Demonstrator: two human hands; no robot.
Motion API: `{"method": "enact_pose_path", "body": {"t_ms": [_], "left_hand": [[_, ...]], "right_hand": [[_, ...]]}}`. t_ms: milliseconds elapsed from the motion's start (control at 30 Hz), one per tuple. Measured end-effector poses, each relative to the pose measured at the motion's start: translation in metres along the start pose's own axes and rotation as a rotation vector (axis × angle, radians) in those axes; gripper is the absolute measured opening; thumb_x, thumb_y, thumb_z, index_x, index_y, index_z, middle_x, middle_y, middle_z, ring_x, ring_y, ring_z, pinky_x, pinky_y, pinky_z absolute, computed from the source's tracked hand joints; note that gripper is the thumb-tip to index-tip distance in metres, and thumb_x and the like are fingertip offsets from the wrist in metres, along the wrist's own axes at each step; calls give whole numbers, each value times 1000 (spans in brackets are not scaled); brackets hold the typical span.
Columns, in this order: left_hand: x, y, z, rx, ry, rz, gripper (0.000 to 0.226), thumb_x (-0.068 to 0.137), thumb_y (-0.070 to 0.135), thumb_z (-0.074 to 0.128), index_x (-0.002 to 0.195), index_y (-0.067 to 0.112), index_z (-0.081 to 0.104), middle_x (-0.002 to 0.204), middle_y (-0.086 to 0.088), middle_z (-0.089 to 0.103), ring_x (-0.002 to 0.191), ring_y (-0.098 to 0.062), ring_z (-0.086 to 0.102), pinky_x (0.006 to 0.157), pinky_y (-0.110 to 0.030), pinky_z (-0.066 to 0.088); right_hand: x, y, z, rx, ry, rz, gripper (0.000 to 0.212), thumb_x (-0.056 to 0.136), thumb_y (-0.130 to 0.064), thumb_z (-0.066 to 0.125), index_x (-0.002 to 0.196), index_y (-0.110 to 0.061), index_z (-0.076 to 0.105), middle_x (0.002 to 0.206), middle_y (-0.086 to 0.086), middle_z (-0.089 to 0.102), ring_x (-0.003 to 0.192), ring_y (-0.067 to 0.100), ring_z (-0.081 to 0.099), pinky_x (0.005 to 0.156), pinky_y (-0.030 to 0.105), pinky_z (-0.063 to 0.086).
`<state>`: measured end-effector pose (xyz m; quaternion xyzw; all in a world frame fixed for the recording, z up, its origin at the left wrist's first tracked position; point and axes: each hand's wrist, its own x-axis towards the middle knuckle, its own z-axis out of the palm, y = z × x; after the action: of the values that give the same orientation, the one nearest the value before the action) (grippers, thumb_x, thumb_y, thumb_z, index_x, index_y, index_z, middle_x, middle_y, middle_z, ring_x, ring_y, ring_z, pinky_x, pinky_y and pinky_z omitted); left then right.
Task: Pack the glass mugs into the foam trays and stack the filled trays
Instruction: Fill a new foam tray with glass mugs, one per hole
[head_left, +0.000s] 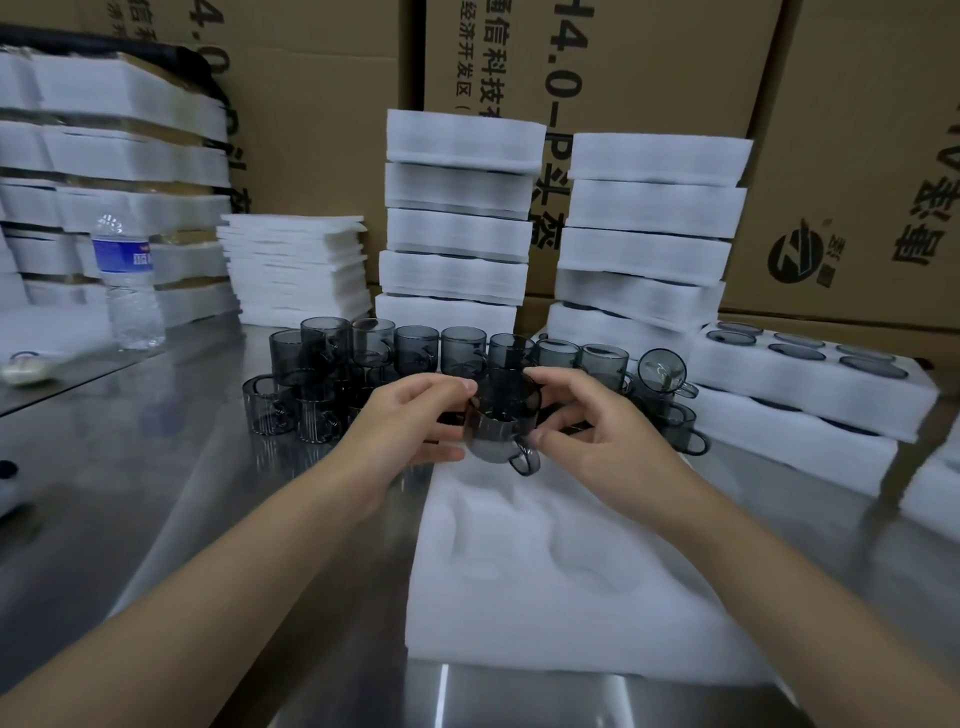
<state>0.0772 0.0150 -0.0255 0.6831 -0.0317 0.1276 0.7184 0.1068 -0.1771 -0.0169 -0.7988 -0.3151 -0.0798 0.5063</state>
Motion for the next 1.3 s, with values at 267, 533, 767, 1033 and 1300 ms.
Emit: {"method": "enact_pose_path", "body": {"t_ms": [267, 533, 767, 1033, 1300], "left_hand": [[-3, 13, -9, 310, -132, 53, 14, 92, 19, 58, 91, 16, 72, 87, -3, 74, 70, -17, 72, 60, -20, 55], [-8, 15, -18, 627, -109, 256, 21, 78, 43, 61, 86, 29, 74, 76, 4, 74, 71, -9, 70, 74, -39, 58], [-8, 12, -23, 786, -61, 314, 14, 71, 50, 57, 77, 45, 69, 74, 19, 71, 73, -3, 66, 73, -35, 55], [-5, 9, -24, 792, -146, 297, 21, 78, 49, 71, 98, 42, 68, 88, 25, 69, 89, 13, 59, 65, -5, 43], [-5, 14, -22, 729, -257, 231, 30, 82, 36, 70, 107, 50, 61, 103, 25, 65, 98, 18, 55, 73, -3, 45]], "right_hand": [[-3, -3, -3, -2, -67, 2, 53, 84, 1, 58, 111, -44, 55, 107, -3, 59, 84, 13, 61, 70, 16, 46], [-5, -4, -1, -1, -138, -7, 50, 86, -4, 62, 112, -46, 56, 107, -4, 60, 85, 15, 62, 79, 26, 50], [-5, -1, 0, -46, -173, 1, 37, 88, -17, 67, 109, -47, 59, 110, -8, 61, 86, 7, 60, 76, 18, 48], [-5, -3, -1, -71, -188, -14, 29, 83, -8, 71, 91, -36, 67, 103, -11, 57, 83, 1, 61, 79, 14, 47], [-5, -2, -1, -98, -161, 42, 32, 87, -30, 67, 119, -34, 63, 92, -19, 58, 77, -9, 56, 67, 4, 38]]}}
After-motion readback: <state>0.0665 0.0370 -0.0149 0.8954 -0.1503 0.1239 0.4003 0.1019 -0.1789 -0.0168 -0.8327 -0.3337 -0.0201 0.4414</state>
